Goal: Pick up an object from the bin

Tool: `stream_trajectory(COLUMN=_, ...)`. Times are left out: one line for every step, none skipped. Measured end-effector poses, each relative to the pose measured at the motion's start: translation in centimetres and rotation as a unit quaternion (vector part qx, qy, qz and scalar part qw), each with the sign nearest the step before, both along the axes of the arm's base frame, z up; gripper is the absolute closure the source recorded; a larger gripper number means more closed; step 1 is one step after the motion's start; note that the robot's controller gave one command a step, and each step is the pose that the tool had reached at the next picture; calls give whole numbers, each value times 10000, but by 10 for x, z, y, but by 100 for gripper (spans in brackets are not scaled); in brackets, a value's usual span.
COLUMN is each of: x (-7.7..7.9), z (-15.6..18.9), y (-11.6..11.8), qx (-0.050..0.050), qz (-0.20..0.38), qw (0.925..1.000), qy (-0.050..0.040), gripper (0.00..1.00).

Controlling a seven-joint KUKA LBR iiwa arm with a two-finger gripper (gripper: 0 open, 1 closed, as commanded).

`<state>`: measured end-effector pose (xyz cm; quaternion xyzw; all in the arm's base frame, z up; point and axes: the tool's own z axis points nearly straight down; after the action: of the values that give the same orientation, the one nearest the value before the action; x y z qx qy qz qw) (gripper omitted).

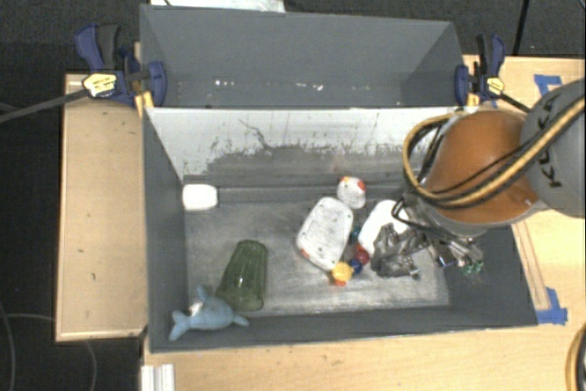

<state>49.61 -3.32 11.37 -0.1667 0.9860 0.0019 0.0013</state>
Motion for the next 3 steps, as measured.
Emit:
stream_trajectory(x=9, z=-6, y=9, qx=-23, qz=-77, qw=10000, qy=-8, gripper=100)
stream_trajectory(x=7, z=0, y=18, qx=-9, qz=-93, qw=10000, qy=-8, gripper=100)
stream_trajectory(x=-1, z=1, y=7, qx=-18, qz=-93, qw=10000, qy=0, gripper=100)
